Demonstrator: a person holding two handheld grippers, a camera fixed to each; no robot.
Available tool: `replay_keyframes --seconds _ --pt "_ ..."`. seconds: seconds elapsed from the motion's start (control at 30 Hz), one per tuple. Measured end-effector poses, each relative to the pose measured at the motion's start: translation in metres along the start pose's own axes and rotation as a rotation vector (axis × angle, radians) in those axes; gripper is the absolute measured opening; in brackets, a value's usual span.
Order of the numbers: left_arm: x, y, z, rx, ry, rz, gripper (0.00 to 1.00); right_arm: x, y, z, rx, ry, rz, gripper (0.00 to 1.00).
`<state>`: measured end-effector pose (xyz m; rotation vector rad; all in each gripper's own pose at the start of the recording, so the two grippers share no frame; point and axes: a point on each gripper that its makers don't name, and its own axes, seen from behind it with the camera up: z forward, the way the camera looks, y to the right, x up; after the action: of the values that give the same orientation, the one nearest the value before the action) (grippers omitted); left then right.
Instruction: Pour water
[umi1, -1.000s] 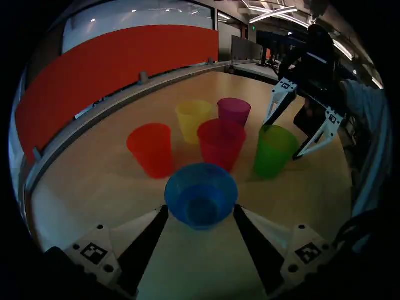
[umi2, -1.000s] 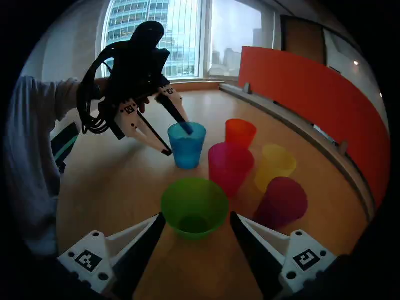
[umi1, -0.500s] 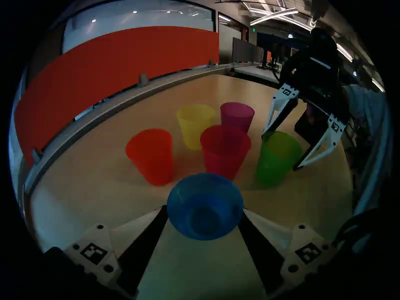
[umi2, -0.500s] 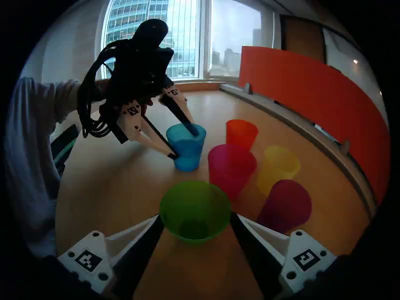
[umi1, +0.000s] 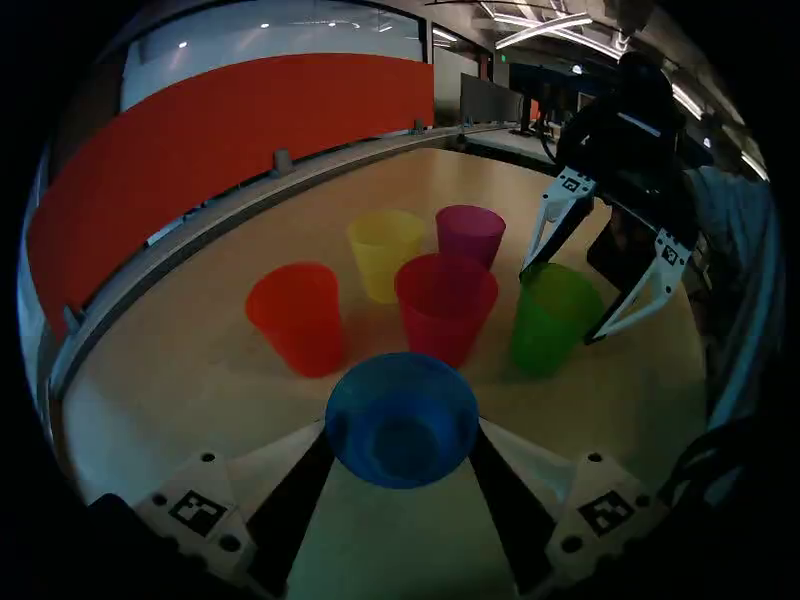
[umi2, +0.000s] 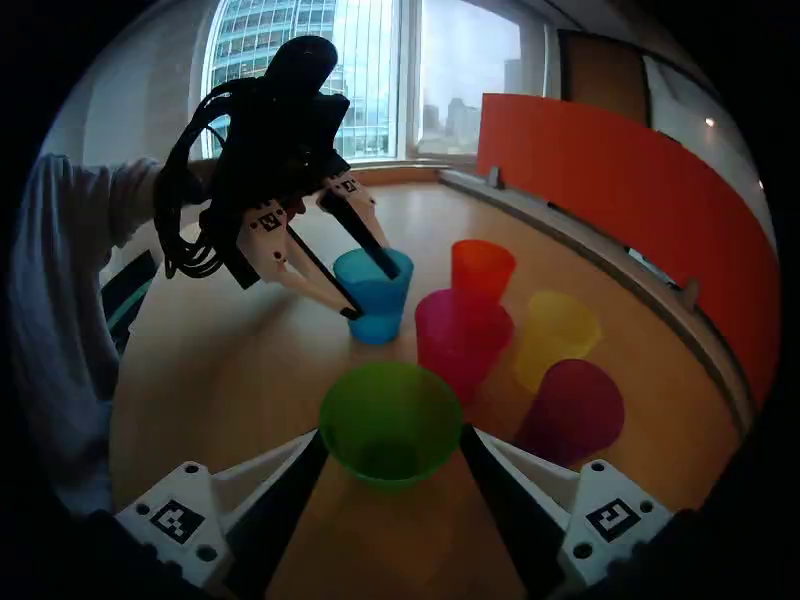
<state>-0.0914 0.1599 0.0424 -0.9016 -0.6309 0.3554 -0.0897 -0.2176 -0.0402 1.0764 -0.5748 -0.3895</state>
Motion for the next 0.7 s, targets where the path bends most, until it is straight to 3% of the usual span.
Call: replay_keyframes --seconds 0.27,0.43,0.7 --pt "0.0000 0.0006 0.0000 0.003 -0.002 0.000 0.86 0.0027 -0.0019 0.0039 0.004 0.016 0.014 1.00" --pt "0.0006 0.0010 -0.0002 0.004 -0.001 -0.001 0.86 0.0015 -0.0035 0.0061 0.009 0.013 0.022 0.92" --pt "0.0052 0.0003 -0.0028 0.012 0.018 -0.011 0.86 0.0012 -0.0068 0.0011 0.010 0.017 0.035 0.91"
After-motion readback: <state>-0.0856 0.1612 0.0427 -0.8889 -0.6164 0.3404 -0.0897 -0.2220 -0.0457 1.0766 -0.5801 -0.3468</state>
